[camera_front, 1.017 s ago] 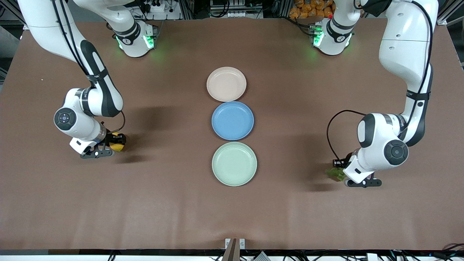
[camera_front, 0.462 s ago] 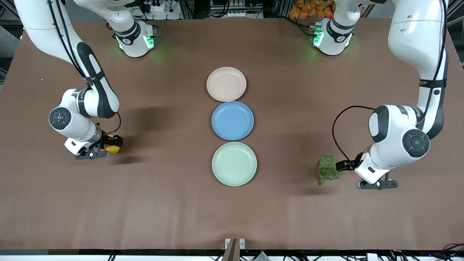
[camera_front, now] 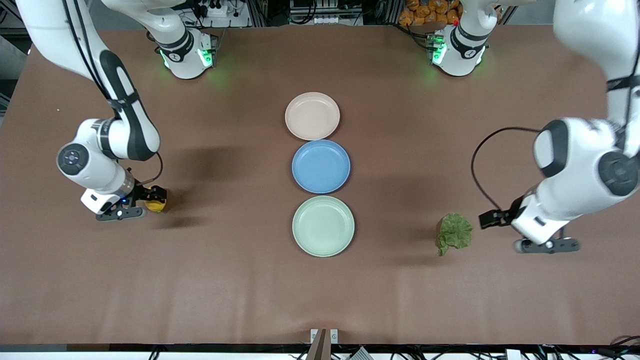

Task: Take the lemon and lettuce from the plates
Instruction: 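Set the lettuce on the table with the left gripper while the right releases the lemon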

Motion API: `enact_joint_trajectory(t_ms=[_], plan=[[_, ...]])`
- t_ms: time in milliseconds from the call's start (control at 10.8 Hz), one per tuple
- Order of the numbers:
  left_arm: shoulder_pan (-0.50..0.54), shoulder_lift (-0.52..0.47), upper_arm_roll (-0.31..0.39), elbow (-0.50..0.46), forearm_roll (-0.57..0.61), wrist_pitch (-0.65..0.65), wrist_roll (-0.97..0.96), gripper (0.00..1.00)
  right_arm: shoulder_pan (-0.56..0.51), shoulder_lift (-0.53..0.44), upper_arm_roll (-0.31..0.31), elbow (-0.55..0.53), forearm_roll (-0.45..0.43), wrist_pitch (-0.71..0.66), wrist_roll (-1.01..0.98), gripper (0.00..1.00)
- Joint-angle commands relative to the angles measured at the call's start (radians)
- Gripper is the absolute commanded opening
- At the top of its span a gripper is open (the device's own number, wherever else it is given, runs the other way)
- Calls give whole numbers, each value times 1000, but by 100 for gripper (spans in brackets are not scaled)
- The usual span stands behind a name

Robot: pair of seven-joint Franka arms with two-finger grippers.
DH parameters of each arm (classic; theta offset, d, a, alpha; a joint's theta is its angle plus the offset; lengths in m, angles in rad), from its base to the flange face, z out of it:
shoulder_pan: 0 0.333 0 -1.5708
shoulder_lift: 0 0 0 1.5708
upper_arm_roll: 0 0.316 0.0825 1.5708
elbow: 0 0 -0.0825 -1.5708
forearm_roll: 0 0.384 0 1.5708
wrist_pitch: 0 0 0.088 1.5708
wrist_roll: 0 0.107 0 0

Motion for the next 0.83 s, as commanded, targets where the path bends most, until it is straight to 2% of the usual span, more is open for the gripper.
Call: enact_joint_trajectory(t_ms=[0, 185, 370, 647, 739], plan=[[6, -95, 10, 71, 33, -177, 9, 100, -14, -222, 15, -146, -2, -54, -68, 100], [0, -164, 1, 71, 113, -214, 9, 100, -5, -307, 17, -153, -3, -179, -68, 100], [-7, -222, -5, 73, 113, -219, 7, 100, 30, -365, 12, -130, -6, -247, -55, 100], [-4, -290, -3, 70, 118, -283, -8, 100, -30, -371, 24, 40, -6, -432, -53, 100], [3, -316, -3, 67, 112, -296, -7, 100, -71, -371, 58, 105, -5, -504, -53, 100]])
